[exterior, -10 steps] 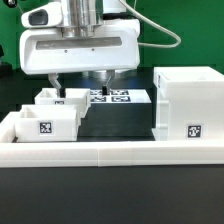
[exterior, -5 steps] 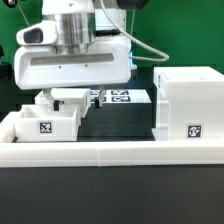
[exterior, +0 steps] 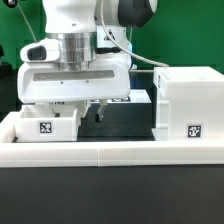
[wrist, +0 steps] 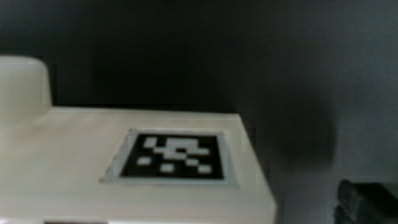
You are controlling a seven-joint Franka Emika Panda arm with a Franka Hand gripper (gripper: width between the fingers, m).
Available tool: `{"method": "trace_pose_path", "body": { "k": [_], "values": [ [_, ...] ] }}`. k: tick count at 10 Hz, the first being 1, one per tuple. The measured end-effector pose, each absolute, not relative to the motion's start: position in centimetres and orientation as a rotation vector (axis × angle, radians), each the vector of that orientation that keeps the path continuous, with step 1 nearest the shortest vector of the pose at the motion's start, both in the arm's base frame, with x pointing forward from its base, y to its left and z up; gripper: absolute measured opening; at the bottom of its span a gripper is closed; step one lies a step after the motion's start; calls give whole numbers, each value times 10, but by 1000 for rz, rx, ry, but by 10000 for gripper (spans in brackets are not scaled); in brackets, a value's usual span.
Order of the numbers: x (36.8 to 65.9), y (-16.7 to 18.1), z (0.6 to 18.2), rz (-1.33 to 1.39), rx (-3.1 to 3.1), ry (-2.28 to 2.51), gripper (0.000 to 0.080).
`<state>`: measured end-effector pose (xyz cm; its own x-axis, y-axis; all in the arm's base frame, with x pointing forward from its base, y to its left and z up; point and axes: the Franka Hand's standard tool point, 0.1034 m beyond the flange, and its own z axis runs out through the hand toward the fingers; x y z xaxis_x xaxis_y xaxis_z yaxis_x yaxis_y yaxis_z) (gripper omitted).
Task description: Assemble drawer
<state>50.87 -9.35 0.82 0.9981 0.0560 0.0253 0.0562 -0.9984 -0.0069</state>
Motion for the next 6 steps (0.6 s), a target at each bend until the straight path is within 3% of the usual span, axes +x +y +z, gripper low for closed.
{"method": "trace_pose_path", "body": {
  "k": [1,3,4,5,6],
  "values": [
    [508,-94,7,-45,-3136,-80,648],
    [507,-95,7,-51,-3139,-80,399],
    [507,-95,7,-51,-3139,-80,399],
    [507,-95,7,-51,-3139,-80,216],
    [507,-95,7,-51,-3139,-80,86]
  ]
}}
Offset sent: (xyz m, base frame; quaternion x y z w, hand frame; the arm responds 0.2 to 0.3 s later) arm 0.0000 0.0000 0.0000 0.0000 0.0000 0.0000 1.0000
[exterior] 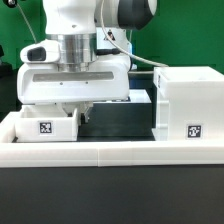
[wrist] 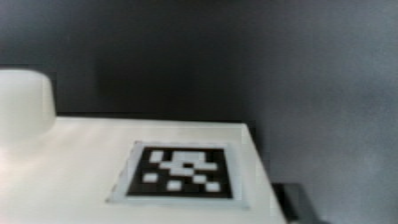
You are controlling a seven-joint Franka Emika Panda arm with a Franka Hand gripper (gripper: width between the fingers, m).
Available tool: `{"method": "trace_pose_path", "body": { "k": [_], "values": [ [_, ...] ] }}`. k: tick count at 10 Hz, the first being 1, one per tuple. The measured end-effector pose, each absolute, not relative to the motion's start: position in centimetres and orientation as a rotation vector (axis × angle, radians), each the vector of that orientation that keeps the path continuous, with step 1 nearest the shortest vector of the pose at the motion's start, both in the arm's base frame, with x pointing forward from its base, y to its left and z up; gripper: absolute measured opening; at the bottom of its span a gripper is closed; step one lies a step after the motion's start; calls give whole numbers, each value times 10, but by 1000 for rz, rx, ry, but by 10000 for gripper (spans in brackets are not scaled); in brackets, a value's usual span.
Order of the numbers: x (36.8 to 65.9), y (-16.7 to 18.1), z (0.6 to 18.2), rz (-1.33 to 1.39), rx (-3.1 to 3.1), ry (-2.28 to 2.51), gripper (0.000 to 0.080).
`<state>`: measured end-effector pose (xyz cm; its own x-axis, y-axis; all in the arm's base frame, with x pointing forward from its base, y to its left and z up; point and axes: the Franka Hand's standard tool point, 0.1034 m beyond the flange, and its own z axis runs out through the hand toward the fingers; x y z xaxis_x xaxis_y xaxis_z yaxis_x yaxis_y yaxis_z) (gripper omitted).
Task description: Assemble drawer
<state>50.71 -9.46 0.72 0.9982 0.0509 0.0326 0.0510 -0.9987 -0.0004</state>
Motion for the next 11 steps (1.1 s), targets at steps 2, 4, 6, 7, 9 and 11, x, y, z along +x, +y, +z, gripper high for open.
{"method": "trace_pose_path", "body": {
  "k": [2,4,6,7,9,11],
  "values": [
    [507,-95,7,-51,-3139,-81,41],
    [507,-95,7,-51,-3139,-81,41],
    [507,-95,7,-51,-3139,-81,41],
    [508,-93,9,-50,-3141,-108,41],
    [516,-82,25,-64,-3136,-246,42],
    [517,-83,35,-52,-3116,-328,42]
  ]
}}
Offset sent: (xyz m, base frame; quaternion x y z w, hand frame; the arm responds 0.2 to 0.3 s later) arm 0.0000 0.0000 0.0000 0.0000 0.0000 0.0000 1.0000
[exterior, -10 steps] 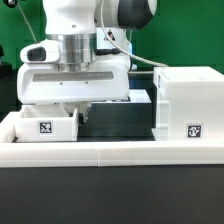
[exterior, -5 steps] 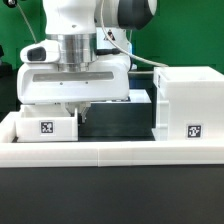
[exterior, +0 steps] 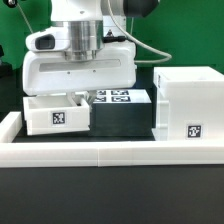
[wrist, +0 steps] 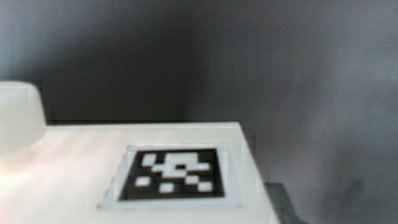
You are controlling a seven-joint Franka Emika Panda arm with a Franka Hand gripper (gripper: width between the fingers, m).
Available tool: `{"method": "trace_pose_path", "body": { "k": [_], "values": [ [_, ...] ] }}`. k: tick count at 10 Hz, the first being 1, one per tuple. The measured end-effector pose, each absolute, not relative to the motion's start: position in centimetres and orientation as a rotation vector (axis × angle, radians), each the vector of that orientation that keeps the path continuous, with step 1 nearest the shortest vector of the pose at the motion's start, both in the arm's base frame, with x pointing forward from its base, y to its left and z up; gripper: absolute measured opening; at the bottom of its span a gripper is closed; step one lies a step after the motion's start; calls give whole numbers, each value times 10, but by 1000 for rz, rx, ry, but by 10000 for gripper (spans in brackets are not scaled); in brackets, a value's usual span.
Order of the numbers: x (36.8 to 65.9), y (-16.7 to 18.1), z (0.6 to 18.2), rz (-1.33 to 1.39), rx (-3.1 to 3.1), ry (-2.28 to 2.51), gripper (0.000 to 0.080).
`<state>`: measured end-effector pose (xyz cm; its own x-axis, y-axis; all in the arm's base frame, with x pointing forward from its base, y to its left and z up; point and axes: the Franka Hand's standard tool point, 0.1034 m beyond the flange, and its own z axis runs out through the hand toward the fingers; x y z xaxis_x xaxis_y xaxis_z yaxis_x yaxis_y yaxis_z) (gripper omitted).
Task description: Assemble drawer
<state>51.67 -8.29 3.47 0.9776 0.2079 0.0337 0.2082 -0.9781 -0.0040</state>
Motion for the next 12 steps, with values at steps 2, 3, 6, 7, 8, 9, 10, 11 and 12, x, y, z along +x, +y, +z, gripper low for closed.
{"method": "trace_pose_path", "body": {
  "k": [2,3,6,7,8,9,10,11,12],
  "values": [
    [515,-83,31,-44,-3112,-379,42],
    [515,-82,31,-43,-3096,-510,42],
    [520,-67,32,-37,-2970,-1062,42],
    [520,-63,32,-34,-2909,-1231,42],
    [520,-63,32,-34,-2878,-1304,42],
    [520,-65,31,-31,-2849,-1367,42],
    [520,-66,31,-24,-2799,-1477,42],
    [519,-67,31,-21,-2764,-1544,42],
    [519,-67,30,-12,-2693,-1680,42]
  ]
}}
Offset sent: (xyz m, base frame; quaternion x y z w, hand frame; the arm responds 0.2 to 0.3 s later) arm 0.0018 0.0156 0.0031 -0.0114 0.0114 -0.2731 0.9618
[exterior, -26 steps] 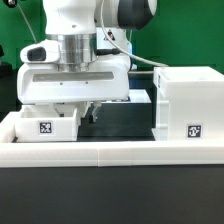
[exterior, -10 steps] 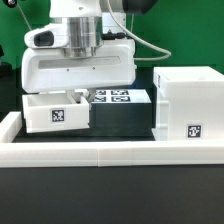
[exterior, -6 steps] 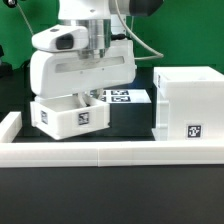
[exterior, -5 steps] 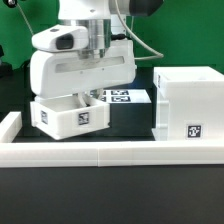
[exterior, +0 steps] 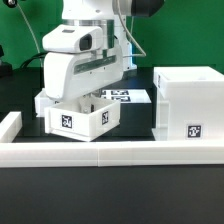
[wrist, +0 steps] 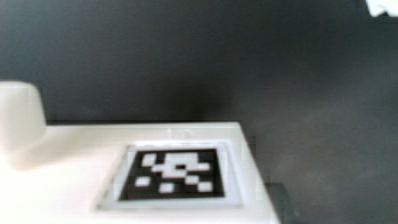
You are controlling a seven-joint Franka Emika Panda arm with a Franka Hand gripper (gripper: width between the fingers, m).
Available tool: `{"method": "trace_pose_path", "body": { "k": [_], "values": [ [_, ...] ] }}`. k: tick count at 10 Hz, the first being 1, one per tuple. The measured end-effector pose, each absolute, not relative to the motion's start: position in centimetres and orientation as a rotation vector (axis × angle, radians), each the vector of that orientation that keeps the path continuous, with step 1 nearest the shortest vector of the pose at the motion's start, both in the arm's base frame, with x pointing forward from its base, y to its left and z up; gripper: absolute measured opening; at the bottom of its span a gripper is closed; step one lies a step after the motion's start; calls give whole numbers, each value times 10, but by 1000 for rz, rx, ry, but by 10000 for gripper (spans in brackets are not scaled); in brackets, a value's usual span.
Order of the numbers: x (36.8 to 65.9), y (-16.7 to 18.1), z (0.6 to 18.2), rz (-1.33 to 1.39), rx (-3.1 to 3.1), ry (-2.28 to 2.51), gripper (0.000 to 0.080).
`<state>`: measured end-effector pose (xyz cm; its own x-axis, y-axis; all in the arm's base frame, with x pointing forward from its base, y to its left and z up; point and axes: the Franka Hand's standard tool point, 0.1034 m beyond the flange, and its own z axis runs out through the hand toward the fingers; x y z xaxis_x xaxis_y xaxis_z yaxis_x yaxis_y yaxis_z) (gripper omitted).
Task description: Assemble drawer
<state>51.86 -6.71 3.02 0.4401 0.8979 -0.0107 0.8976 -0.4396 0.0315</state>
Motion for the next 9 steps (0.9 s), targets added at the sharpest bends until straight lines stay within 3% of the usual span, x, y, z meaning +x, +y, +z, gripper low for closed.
{"method": "trace_pose_path", "body": {
  "k": [4,9],
  "values": [
    [525,-58,32,-20,2293,2051,42],
    [520,-50,24,-59,2244,2136,42]
  ]
}}
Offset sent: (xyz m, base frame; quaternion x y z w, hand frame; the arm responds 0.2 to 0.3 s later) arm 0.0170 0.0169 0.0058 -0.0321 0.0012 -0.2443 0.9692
